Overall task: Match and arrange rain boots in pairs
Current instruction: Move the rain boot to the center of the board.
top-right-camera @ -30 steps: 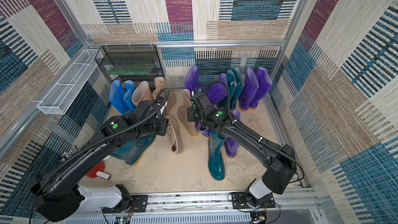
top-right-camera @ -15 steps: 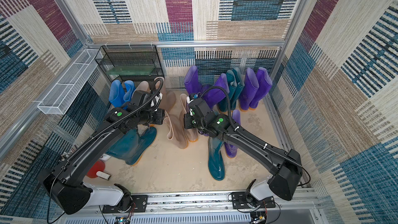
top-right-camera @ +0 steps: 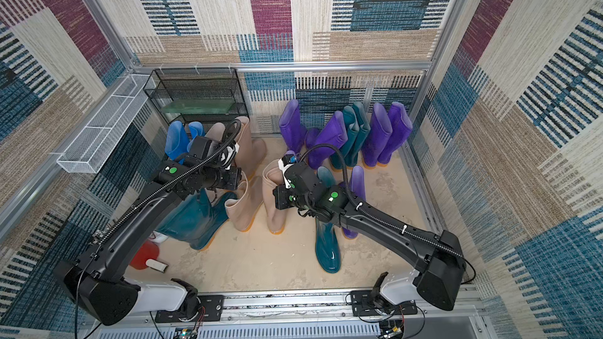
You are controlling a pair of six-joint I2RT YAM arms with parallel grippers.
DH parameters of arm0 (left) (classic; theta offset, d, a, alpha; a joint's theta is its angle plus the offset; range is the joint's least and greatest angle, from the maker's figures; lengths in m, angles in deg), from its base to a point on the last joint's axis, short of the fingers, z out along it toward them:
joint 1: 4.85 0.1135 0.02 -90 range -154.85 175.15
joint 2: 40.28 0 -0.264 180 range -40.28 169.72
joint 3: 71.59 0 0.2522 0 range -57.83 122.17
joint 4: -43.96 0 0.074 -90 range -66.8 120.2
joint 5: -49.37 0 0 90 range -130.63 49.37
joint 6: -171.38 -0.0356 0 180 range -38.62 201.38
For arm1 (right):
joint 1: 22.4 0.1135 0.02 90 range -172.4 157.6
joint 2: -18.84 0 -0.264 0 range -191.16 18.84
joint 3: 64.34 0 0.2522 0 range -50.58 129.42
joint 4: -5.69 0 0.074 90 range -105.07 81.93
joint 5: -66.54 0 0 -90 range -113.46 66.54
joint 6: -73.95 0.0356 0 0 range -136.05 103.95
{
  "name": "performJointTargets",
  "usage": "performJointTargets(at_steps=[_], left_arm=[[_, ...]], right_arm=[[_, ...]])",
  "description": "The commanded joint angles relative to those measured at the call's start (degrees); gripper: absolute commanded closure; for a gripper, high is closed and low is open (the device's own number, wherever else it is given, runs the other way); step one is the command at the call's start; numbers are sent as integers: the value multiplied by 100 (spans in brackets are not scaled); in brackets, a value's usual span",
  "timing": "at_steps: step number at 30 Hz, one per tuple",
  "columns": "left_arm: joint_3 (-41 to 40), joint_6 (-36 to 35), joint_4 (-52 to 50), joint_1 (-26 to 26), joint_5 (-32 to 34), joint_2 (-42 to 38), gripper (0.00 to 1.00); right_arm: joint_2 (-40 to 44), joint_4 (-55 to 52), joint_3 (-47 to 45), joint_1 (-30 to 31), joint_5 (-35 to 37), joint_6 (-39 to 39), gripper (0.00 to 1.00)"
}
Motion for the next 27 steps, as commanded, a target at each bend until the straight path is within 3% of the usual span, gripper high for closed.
performJointTargets(at_steps=[1,13,19,22,25,27], left_arm=[[8,571,275,19,-270,-85,100],[89,1572,553,12,-203,55,100],[43,1481,597,14,-354,245,100],[-31,1371,612,26,-337,201,100],[-9,1236,594,35,-347,158,100],[50,1133,542,34,-373,134,100]], right_arm=[[154,171,-33,38,27,42,100],[459,48,-335,21,14,72,99],[346,90,-227,21,-24,148,96],[329,2,-143,21,61,101,89],[320,-150,-23,21,163,47,73],[333,-233,49,20,266,8,72]])
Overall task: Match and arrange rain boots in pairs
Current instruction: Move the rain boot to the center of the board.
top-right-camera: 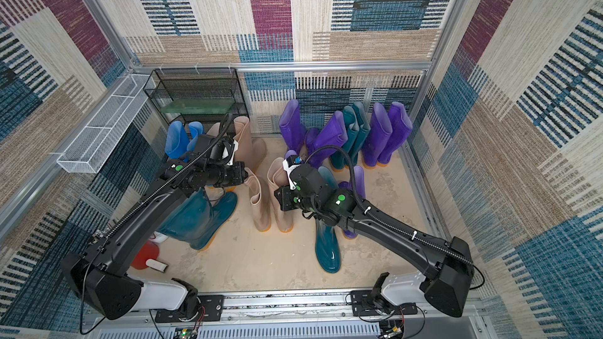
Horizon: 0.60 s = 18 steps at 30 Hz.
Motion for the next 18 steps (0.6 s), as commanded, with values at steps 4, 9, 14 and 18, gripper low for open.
performJointTargets(at_steps=[4,9,14,18], left_arm=[[162,-454,57,19,-195,-103,100],[442,-1118,-12,17,-684,-3,100],[827,-1804,-64,20,-428,287,100],[1064,-2191,42,90,-657,666,100]], right_arm=[[29,-159,171,-1,415,-244,87],[180,-545,194,-7,632,-259,100],[438,-720,-55,67,650,-56,100],[697,-603,-309,68,773,0,100]])
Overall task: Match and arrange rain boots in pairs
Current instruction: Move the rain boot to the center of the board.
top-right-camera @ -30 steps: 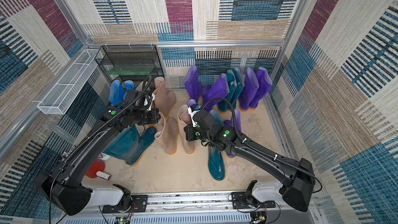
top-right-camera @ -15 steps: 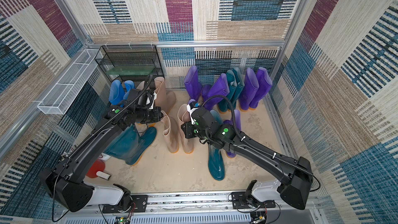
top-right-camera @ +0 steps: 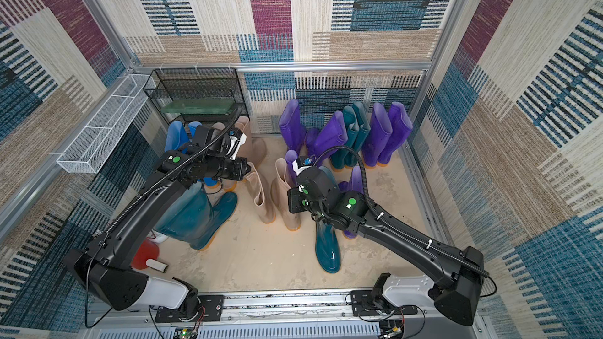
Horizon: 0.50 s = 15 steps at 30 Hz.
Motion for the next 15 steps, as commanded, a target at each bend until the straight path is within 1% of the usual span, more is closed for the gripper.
performJointTargets(at_steps=[1,6,7,12,14,15], left_arm=[[256,-620,482,60,-318,307,100],[822,-759,503,71,-629,828,100],[912,-758,525,74,-570,905,100],[1591,-930,293,153,6,1490,100],[1805,-841,276,211,573,1717,100],[1883,-773,333,258,737,1814,100]], right_arm=[[193,90,-203,13,126,140,100],[366,256,-523,21,-174,395,100],[390,244,-577,30,-232,479,100],[654,312,-903,198,-405,756,100],[737,312,-1026,207,-410,780,100],[761,317,-1097,213,-364,769,100]])
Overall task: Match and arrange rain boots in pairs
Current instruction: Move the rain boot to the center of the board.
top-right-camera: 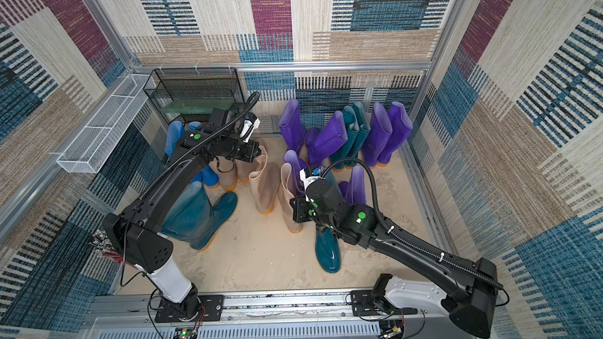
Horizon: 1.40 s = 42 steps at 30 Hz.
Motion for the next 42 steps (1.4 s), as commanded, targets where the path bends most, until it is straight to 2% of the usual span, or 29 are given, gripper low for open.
performJointTargets(at_steps=[1,6,15,19,25,28,30,35,38,42], left_arm=[[276,-17,382,148,780,262,100],[1072,150,356,355,1267,863,100],[2694,-389,-230,381,1339,2023,100],[2911,-367,-204,382,1485,2304,100],[3111,75,-197,388,1525,2523,100],[3288,204,-456,381,1159,2517,71],[3267,257,-583,385,880,2324,42],[2839,282,-639,377,278,1355,10],[2412,325,-638,384,446,657,9],[1524,405,-571,382,1655,-257,11]], right_arm=[[82,-235,-172,16,-93,97,100],[93,-157,-199,-26,-74,35,100],[19,-85,-137,-81,-54,-32,100],[-16,-47,-152,-97,-97,-34,100],[-105,-45,-103,-105,-132,-80,100],[-148,-45,-68,-118,-132,-119,100],[-182,-27,-34,-118,-150,-152,100],[-295,-9,119,-122,-126,-306,100],[-381,2,247,-127,-88,-415,100],[-472,103,335,-156,-97,-582,100]])
